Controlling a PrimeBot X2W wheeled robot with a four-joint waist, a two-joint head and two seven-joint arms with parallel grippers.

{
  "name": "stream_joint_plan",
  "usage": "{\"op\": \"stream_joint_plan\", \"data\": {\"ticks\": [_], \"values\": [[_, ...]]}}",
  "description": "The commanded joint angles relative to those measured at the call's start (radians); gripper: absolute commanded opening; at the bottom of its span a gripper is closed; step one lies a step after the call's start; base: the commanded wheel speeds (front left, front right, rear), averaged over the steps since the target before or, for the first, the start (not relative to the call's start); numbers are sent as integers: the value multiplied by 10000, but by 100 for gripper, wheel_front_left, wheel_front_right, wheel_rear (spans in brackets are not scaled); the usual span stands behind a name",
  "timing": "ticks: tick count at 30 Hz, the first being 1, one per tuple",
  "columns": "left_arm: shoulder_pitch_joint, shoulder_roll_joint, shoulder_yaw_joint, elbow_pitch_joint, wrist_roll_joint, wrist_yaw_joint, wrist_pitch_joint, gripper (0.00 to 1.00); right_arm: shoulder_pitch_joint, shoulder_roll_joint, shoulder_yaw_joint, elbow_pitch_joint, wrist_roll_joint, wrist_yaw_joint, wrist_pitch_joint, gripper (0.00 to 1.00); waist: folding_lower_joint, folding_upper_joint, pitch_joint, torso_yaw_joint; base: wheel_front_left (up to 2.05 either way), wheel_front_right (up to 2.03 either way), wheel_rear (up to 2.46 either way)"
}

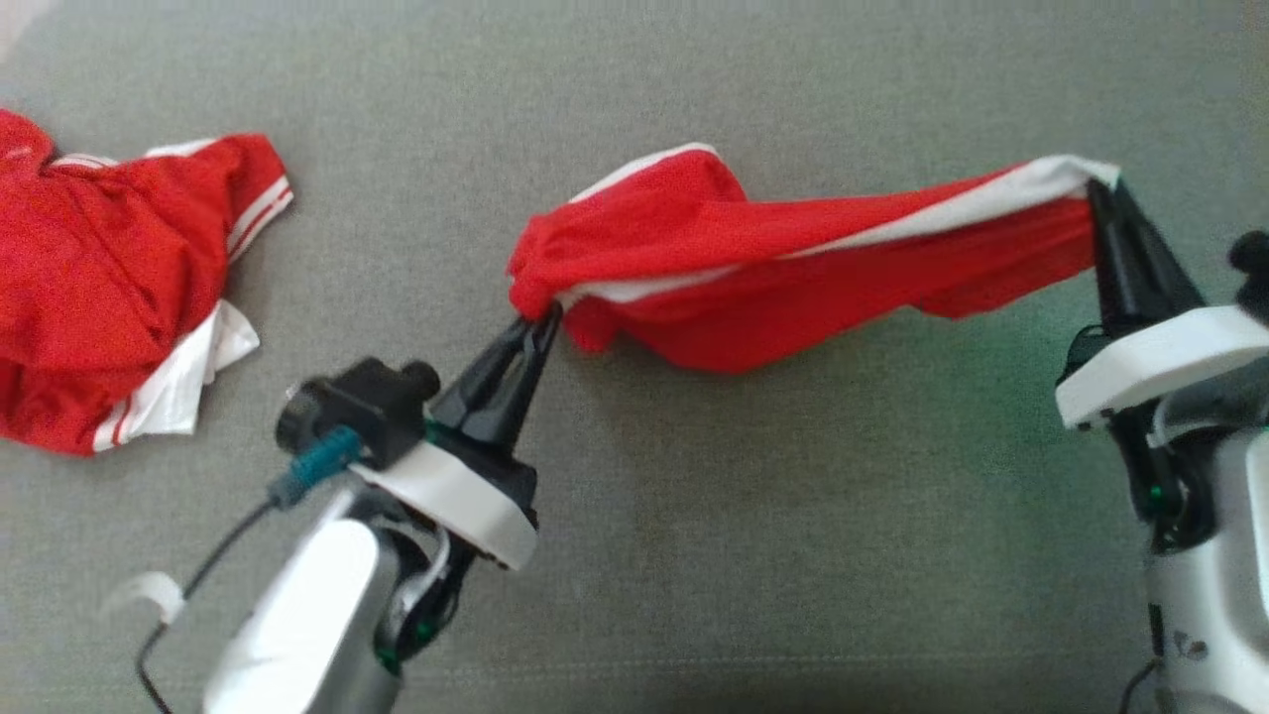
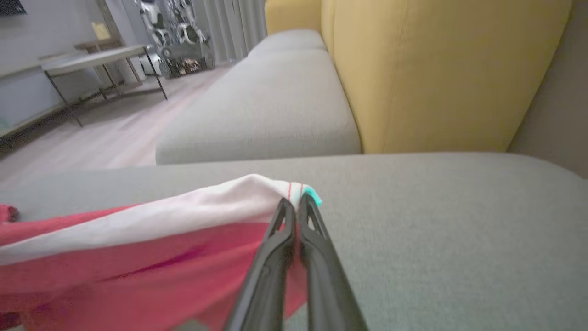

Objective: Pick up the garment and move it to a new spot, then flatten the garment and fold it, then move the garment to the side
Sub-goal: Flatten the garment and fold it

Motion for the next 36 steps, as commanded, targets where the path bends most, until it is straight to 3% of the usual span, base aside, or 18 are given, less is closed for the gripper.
{"op": "stream_joint_plan", "data": {"ticks": [1,12,20,29,36], "values": [[-596,260,463,-634,-19,98,122,0,-129,6,110,-672,25,-7,-3,0,0,0,-244,-17,0,0,0],[-2525,978,1417,-3020,-92,288,1373,0,-895,47,-447,-3338,-97,-7,129,0,0,0,-1389,137,0,0,0],[-3546,1088,1853,-3575,-492,341,2051,0,-960,132,-539,-4106,-90,-7,452,0,0,0,-1881,41,0,0,0],[-4302,853,2050,-2475,-1149,127,1920,0,-1573,188,-503,-3462,316,-7,556,0,0,0,-1480,-35,0,0,0],[-6693,458,2201,28,-1021,-98,860,0,-4410,-15,-79,-1326,878,-7,72,0,0,0,-359,-134,0,0,0]]}}
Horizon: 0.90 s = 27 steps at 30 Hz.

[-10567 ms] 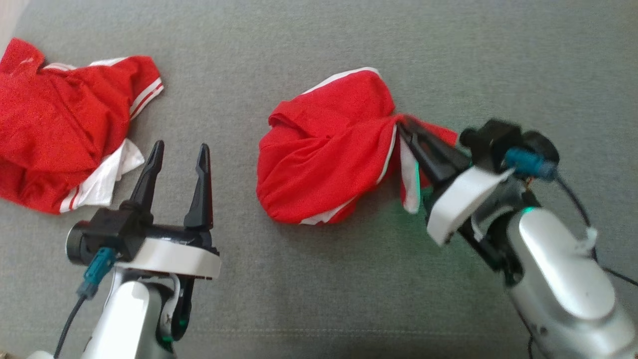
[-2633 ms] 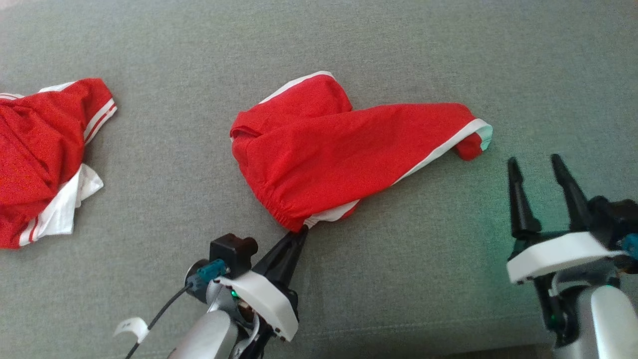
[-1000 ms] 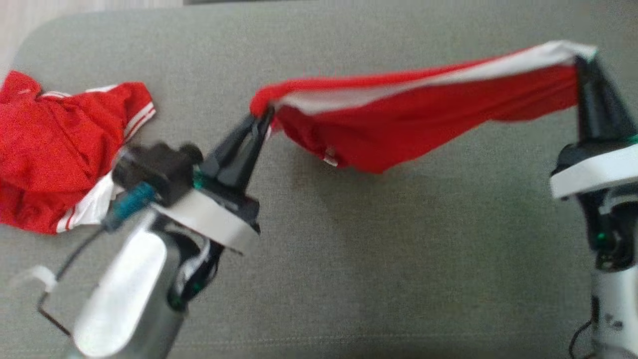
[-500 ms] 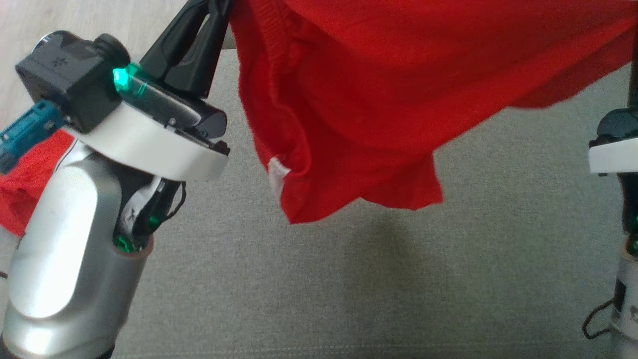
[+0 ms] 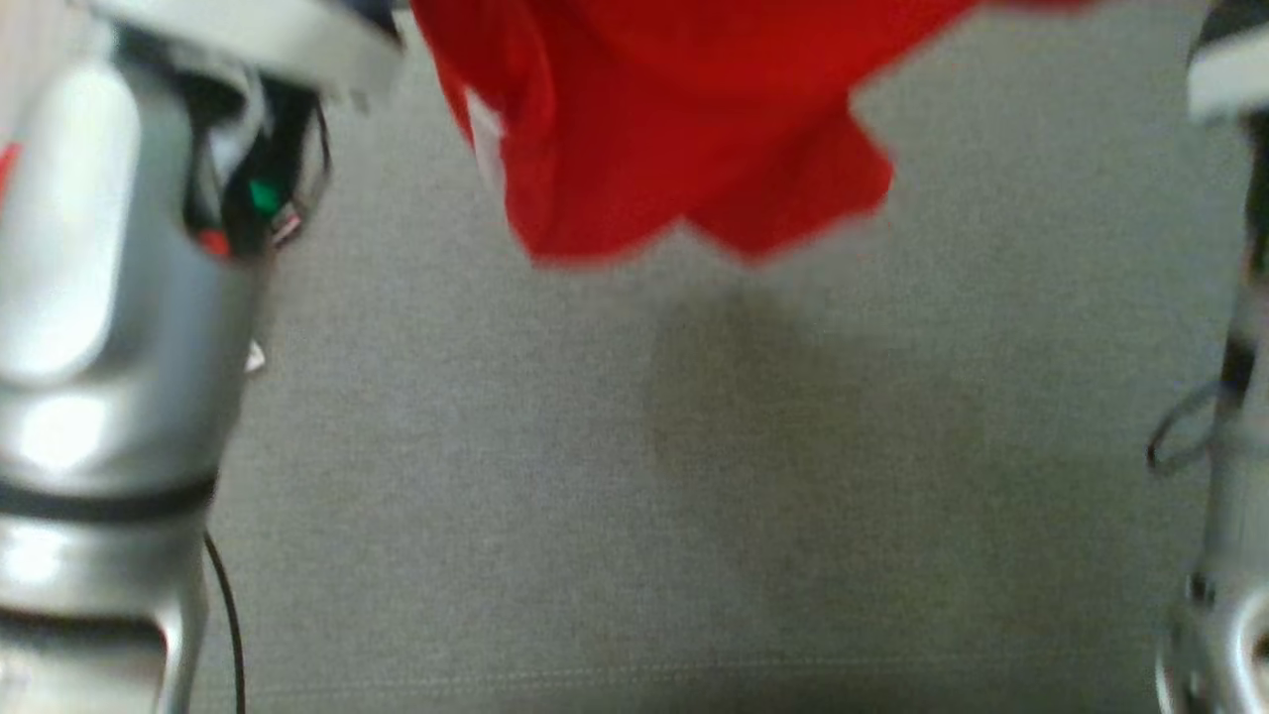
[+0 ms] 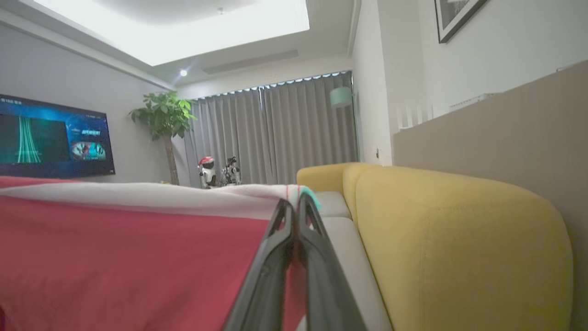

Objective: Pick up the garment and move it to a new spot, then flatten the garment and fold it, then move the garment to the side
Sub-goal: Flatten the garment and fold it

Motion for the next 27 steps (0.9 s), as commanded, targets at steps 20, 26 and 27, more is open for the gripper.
{"op": "stream_joint_plan", "data": {"ticks": [20,26,27], "values": [[-3739,-1280,109,9276,619,-272,-2286,0,-5684,863,2177,10272,-449,-7,-2914,0,0,0,2241,-37,0,0,0],[-2762,-1526,49,10185,188,-362,-2295,0,-5005,907,2413,11704,-57,-7,-3426,0,0,0,2262,30,0,0,0],[-2623,-1540,85,10257,90,-368,-2295,0,-4910,910,2428,11814,54,-7,-3564,0,0,0,2233,25,0,0,0]]}}
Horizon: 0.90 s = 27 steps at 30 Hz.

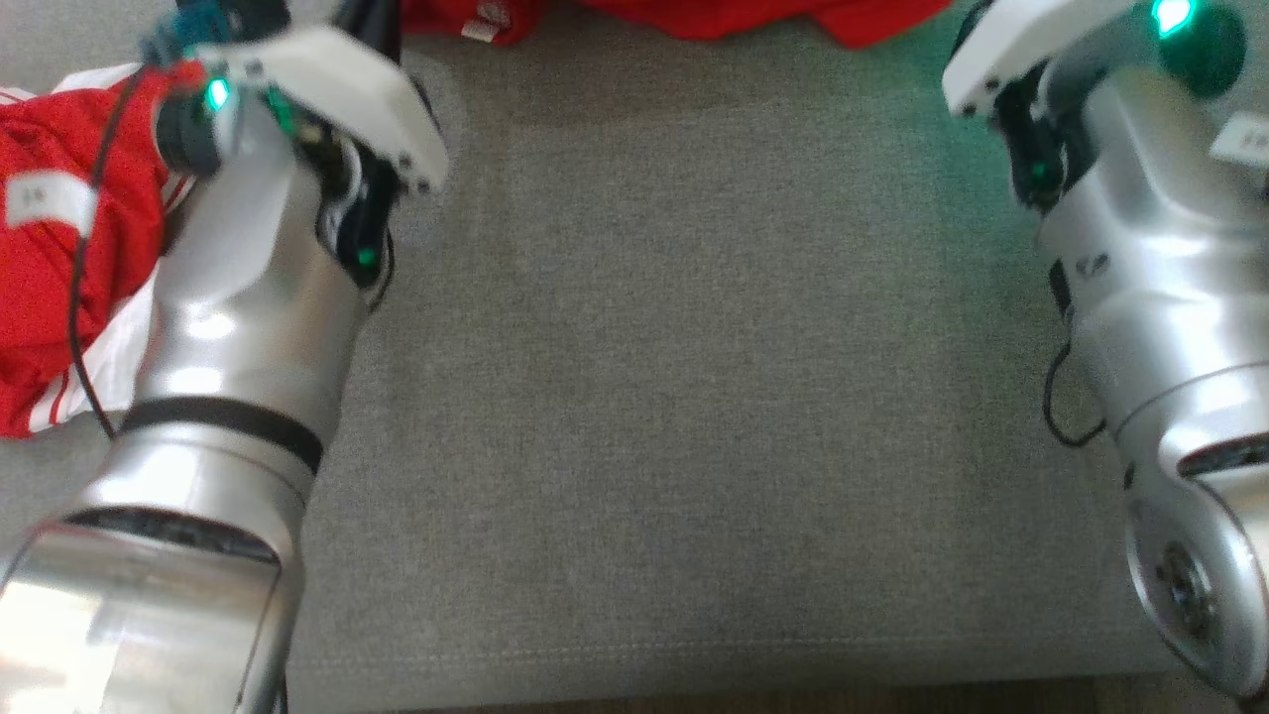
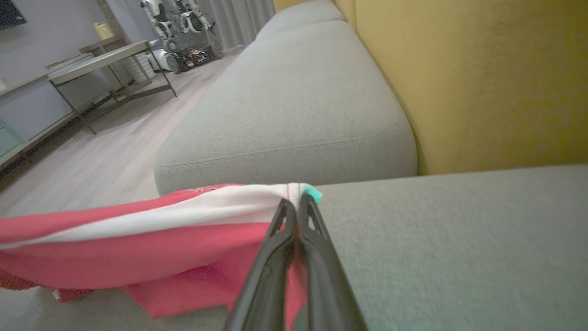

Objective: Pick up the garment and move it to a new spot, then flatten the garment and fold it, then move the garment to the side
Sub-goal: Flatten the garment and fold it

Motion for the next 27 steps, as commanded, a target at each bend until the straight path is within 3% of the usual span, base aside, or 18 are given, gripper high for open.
{"op": "stream_joint_plan", "data": {"ticks": [1,7,13,20,27], "values": [[-152,284,143,-214,-106,-14,-121,0,90,240,169,-165,214,-7,-317,0,-2,0,-63,-8,0,0,0],[556,265,78,-772,116,243,-122,0,790,250,704,-213,712,-7,-738,0,-2,0,-368,35,0,0,0],[2755,259,243,-2360,301,336,-123,0,2617,148,1407,-933,1496,-7,-1037,0,-2,0,-1211,98,0,0,0],[5712,258,109,-4230,510,448,-123,0,5552,-455,1556,-2762,2279,-7,-1194,0,-2,0,-2102,58,0,0,0],[8034,429,75,-5790,386,760,41,0,8502,-754,798,-5197,1980,-7,-949,0,-2,0,-2716,-12,0,0,0]]}}
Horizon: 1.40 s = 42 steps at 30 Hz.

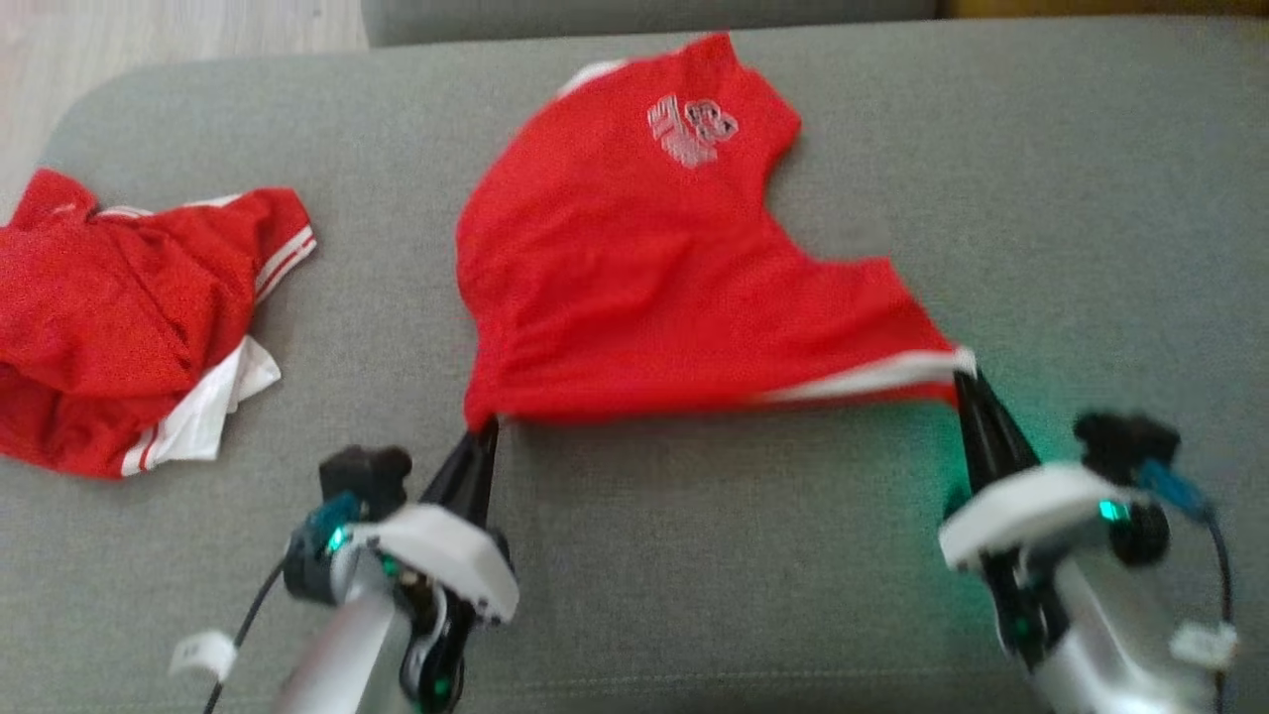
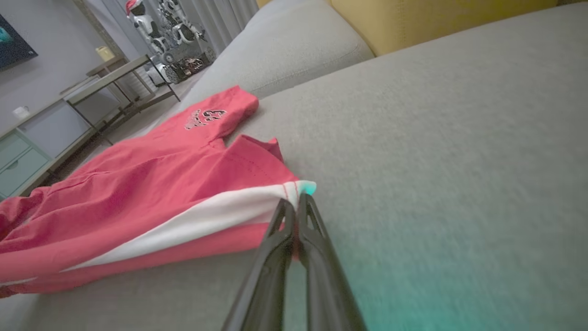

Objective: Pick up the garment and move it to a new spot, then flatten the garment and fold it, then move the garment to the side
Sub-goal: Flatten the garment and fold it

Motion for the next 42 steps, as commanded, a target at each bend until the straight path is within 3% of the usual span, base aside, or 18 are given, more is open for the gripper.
{"op": "stream_joint_plan", "data": {"ticks": [1,13,18,24,28,34,42], "values": [[231,367,368,-827,-123,163,99,0,711,-80,-211,-952,-251,-7,170,0,1,-1,-241,-5,0,0,0],[3676,1087,201,-5192,-283,1345,1970,0,5540,845,-2602,-6603,-1711,-7,3052,0,1,-1,-1010,-46,0,0,0],[4535,1303,176,-6517,-303,1751,2538,0,6407,901,-2943,-7942,-1608,-7,3799,0,1,-1,-1069,-73,0,0,0],[4695,1431,203,-7138,-359,1871,2815,0,6462,905,-3091,-8251,-1484,-7,4017,0,1,-1,-1051,-14,0,0,0],[4297,1578,258,-7333,-470,1700,3031,0,5783,906,-3086,-8257,-1752,-7,4172,0,1,-1,-826,35,0,0,0],[2872,1838,351,-7231,-660,1257,3647,0,3453,748,-2712,-7706,-2152,-7,4518,0,1,-1,-15,208,0,0,0],[831,1776,495,-6263,-890,791,3862,0,-135,70,-1671,-5599,-2009,-7,4458,0,1,-1,1127,585,0,0,0]]}}
